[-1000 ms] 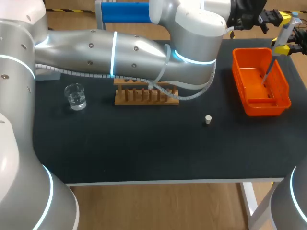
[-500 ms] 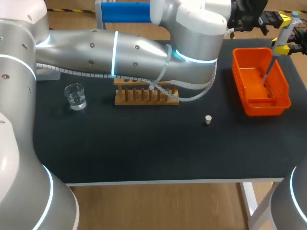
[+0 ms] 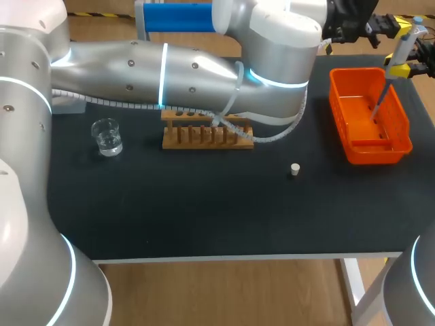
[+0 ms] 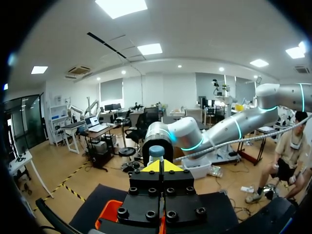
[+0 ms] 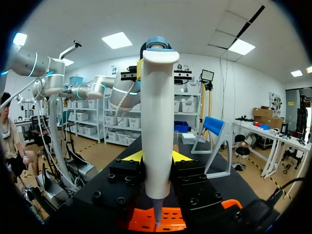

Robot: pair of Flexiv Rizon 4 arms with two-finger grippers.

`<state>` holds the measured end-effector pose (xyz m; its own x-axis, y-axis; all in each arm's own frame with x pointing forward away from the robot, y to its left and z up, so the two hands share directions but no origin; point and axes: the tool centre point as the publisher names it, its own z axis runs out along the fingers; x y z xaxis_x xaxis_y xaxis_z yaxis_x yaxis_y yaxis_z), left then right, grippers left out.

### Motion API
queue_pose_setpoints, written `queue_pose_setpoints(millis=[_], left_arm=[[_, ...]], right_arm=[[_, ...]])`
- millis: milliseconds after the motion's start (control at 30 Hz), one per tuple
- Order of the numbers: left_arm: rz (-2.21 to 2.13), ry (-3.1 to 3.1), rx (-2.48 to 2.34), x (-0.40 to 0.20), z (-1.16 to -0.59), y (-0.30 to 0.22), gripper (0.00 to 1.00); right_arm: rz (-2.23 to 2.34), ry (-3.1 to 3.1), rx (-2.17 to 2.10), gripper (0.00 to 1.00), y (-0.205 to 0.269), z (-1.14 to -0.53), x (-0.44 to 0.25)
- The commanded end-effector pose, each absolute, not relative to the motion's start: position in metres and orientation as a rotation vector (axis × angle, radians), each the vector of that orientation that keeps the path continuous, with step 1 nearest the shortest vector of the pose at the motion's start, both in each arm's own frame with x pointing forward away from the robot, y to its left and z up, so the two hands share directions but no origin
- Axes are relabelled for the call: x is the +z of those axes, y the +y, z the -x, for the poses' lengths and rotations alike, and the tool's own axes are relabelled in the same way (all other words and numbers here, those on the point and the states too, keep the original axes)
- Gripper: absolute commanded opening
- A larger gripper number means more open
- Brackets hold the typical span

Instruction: Invert the test tube, pick up the pipette, mount the tip to pipette, aspirate from beaker and dispense into the tube, eject the tip, return the pipette, and cap with the stopper.

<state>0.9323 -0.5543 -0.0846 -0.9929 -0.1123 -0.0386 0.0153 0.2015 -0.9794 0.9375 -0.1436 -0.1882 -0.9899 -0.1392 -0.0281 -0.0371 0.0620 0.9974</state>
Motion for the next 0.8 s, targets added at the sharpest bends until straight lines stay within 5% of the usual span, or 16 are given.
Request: queue_pose_setpoints(millis=[33, 800], left_arm=[[0.088, 2.176, -2.109, -0.0911, -0.9345, -0.5588, 0.0], [0.076, 2.183, -2.108, -0.0933, -0.9418, -0.5633, 0.0]], right_arm=[[-0.194, -2.229, -2.09, 0.0, -0.1459, -0.9398, -0.1881], [-0.194, -2.229, -2.09, 0.0, -0.1459, -0.9398, -0.1881]])
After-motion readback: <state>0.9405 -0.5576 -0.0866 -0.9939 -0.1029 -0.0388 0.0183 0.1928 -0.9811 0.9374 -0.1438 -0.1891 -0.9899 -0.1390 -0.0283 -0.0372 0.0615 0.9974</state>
